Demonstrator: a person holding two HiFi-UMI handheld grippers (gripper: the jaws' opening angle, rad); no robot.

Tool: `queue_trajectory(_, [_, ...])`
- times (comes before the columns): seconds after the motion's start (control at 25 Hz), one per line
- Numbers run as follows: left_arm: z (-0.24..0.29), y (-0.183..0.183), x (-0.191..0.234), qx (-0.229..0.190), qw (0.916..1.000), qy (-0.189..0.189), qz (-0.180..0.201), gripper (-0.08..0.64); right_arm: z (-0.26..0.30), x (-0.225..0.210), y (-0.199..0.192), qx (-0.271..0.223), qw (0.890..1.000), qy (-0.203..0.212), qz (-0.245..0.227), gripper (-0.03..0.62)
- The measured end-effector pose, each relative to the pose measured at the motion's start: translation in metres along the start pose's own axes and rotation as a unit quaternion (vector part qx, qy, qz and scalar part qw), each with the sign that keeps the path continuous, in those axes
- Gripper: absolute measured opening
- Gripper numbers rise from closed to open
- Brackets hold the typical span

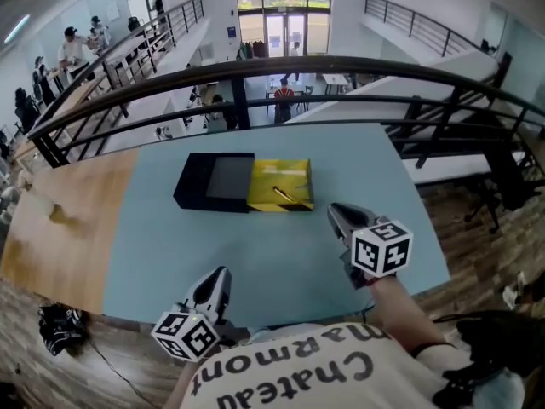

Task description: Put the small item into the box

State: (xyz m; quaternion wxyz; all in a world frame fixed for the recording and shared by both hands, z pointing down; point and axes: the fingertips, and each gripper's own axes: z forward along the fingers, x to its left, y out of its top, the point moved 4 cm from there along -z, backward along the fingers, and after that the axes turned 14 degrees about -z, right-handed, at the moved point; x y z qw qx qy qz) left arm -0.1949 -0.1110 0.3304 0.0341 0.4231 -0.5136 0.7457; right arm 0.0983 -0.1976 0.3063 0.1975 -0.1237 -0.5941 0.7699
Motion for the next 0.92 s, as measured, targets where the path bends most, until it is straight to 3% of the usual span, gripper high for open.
queue_trajectory(0.64, [0.003, -0.123, -0.107, -0.036, 0.998, 0.051, -0.01, 0.003, -0.113, -0.083, -0.074, 0.032, 0.998, 0.048, -0.01, 0.046])
queue_trajectory(0.92, [0.006, -0.151, -0.134, -0.041, 0.9967, 0.067, -0.021, 0.003, -0.142, -0.106, -0.083, 0.049, 0.997, 0.061, -0.022, 0.046])
